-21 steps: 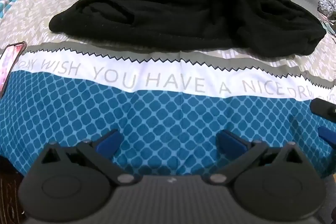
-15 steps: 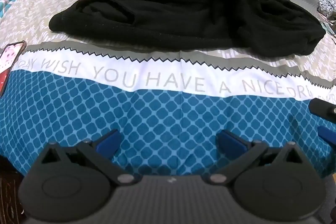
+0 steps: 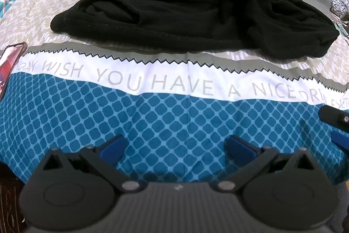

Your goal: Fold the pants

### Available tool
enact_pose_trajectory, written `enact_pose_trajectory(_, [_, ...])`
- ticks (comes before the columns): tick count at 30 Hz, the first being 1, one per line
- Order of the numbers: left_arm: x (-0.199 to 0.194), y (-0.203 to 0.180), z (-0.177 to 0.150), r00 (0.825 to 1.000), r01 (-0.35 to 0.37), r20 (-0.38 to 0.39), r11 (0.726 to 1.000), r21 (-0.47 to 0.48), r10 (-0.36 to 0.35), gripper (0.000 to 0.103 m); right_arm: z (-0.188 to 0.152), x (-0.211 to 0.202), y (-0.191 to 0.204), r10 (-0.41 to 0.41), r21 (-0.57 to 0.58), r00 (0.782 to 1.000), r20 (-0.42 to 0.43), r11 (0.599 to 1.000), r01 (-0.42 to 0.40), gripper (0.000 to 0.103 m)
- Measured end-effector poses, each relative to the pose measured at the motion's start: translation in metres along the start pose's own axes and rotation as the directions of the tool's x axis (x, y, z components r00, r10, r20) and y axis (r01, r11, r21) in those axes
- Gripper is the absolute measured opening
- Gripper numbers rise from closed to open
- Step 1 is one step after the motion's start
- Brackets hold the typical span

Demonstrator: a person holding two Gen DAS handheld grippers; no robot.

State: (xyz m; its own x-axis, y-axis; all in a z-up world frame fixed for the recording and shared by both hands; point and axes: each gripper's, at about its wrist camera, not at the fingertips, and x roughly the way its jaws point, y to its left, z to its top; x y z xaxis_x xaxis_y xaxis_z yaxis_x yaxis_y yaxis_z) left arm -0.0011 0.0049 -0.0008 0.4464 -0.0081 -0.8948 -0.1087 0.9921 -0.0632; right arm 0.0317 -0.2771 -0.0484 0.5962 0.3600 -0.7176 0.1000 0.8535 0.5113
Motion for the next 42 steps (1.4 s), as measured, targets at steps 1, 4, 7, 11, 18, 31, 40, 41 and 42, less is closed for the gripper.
enact_pose_trajectory(1, [0.0, 0.0, 0.0, 1.0, 0.0, 0.0, 1.0, 0.0, 0.0, 0.103, -0.002, -0.001, 0.001, -0.003, -0.011, 1.0, 0.002, 1.0, 0.003, 0.103])
enact_pose_trajectory(4, [0.001, 0.0, 0.0, 1.0, -0.002, 0.0, 1.0, 0.001, 0.002, 0.103, -0.003, -0.001, 0.001, -0.005, -0.022, 1.0, 0.002, 1.0, 0.005, 0.103])
enact_pose_trajectory(7, [0.005, -0.001, 0.0, 1.0, -0.007, -0.002, 1.0, 0.004, 0.007, 0.103, -0.003, 0.0, 0.002, -0.008, -0.032, 1.0, 0.002, 0.999, 0.008, 0.103])
enact_pose_trajectory(11, [0.005, -0.002, 0.0, 1.0, -0.012, 0.0, 1.0, 0.011, 0.012, 0.103, -0.003, 0.001, 0.004, -0.015, -0.06, 1.0, -0.001, 0.998, 0.015, 0.103])
enact_pose_trajectory(18, [-0.008, 0.001, 0.0, 0.999, 0.029, 0.029, 0.999, 0.022, -0.029, 0.103, -0.005, -0.004, 0.022, -0.048, -0.221, 0.998, 0.041, 0.974, 0.056, 0.068])
enact_pose_trajectory(31, [-0.005, 0.148, 0.096, 0.978, 0.188, 0.166, 0.892, -0.412, -0.13, 0.087, 0.11, -0.001, -0.039, -0.041, 0.013, 0.965, 0.257, 0.999, 0.038, 0.051])
enact_pose_trajectory(40, [0.028, 0.139, 0.109, 0.992, 0.083, 0.122, 0.888, -0.452, -0.03, 0.011, 0.156, 0.056, -0.048, -0.041, 0.109, 0.982, 0.186, 0.994, 0.02, 0.042])
enact_pose_trajectory(41, [0.026, 0.141, 0.109, 0.991, 0.112, 0.115, 0.876, -0.468, -0.066, 0.011, 0.158, 0.055, -0.043, -0.074, 0.095, 0.979, 0.192, 0.994, 0.057, 0.008])
enact_pose_trajectory(42, [0.018, 0.144, 0.106, 0.986, 0.151, 0.135, 0.86, -0.487, -0.096, 0.009, 0.158, 0.05, -0.04, -0.082, 0.096, 0.975, 0.205, 0.993, 0.063, 0.009])
